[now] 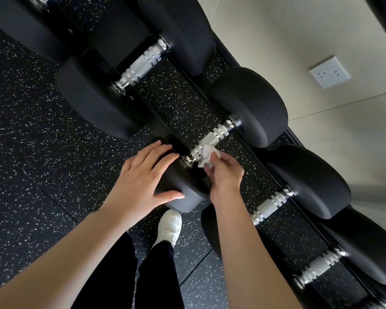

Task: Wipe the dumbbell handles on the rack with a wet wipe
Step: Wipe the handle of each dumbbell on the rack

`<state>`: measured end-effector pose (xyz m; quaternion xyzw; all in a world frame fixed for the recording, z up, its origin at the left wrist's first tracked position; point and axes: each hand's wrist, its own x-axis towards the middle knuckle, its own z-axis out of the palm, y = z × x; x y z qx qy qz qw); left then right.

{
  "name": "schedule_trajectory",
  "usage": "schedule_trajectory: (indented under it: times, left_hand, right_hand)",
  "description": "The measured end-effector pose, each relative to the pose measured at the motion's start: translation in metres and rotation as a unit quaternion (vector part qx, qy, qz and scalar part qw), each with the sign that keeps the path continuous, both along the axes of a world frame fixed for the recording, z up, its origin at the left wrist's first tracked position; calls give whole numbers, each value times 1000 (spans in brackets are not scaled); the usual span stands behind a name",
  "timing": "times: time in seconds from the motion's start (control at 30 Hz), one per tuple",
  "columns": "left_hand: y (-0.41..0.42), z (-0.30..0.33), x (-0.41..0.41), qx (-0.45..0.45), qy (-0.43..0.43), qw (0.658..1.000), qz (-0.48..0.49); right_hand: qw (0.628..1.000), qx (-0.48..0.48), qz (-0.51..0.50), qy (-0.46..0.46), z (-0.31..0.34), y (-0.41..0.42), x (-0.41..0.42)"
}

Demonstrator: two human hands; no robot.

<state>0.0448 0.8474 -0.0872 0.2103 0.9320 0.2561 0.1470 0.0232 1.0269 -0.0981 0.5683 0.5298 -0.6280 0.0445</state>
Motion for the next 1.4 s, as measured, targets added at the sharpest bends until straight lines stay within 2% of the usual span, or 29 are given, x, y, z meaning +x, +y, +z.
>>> schedule_trajectory:
  times: [0.3, 0.5, 0.6, 0.9, 1.1, 1.4]
  left_hand:
    - [0, 0, 0, 3, -1, 1000, 3]
    - [0, 0, 0, 3, -7, 1000, 1]
    - [0, 0, 0, 2, -11, 1000, 0]
    - [-1, -2, 0, 3, -8, 1000, -1]
    - [-1, -2, 1, 5, -5, 1000, 1]
    - [-1, -5, 1, 8, 0, 1000, 3]
  right_hand:
    - [996, -30, 5, 79, -2, -2, 5]
    - [998, 17, 27, 45, -5, -3, 7]
    - [999, 27, 1, 31, -6, -1, 5]
    - [989, 62, -99, 95, -4, 25, -35]
    - [976, -24, -171, 134, -6, 15, -38]
    - [957, -153, -146, 198, -17, 28, -34]
